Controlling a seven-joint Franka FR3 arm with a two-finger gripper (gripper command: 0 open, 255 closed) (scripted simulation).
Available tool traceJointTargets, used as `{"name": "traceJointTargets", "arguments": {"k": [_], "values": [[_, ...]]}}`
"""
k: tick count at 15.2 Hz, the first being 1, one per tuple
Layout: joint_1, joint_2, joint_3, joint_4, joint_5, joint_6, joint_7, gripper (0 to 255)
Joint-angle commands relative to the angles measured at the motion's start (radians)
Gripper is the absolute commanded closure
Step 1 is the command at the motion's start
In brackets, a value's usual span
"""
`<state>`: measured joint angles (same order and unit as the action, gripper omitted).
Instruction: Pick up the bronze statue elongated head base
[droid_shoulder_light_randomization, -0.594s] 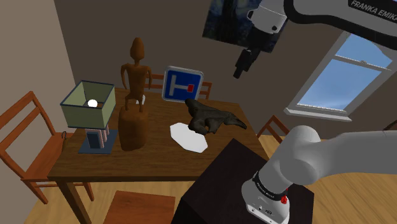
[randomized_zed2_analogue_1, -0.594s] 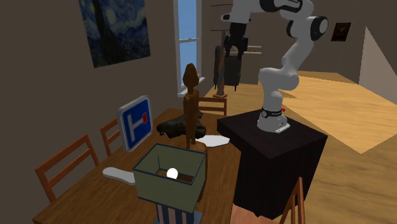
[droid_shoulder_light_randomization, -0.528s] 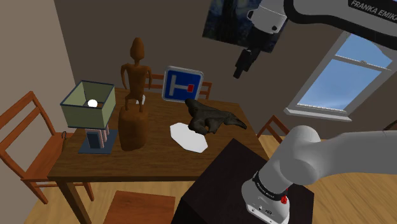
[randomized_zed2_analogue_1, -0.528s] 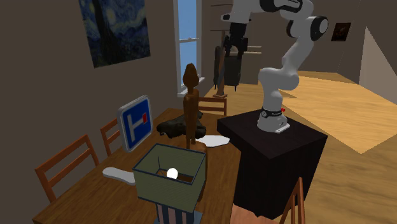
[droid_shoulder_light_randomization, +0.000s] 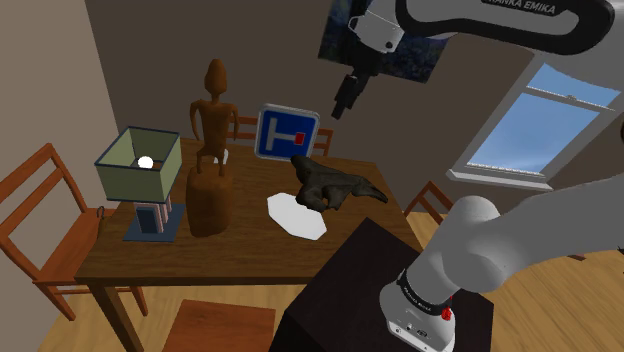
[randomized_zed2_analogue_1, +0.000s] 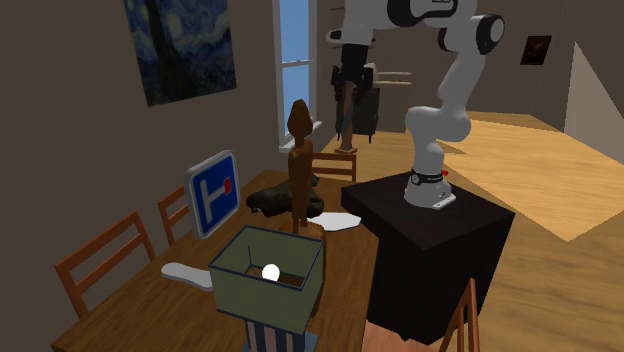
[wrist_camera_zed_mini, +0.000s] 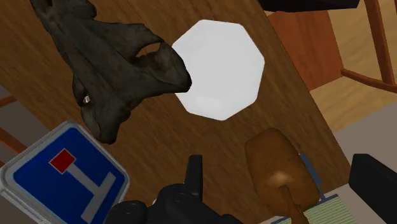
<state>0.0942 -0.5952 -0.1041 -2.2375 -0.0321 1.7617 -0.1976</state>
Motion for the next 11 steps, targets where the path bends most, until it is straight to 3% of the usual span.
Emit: {"name": "traceJointTargets", "arguments": {"k": [1, 11], "values": [[0.024, 0.064, -0.012, 0.028, 0.025, 0.048, -0.038, 0], [0.128, 0.384, -0.052, 0.237, 0.187, 0.194, -0.251, 0]]}}
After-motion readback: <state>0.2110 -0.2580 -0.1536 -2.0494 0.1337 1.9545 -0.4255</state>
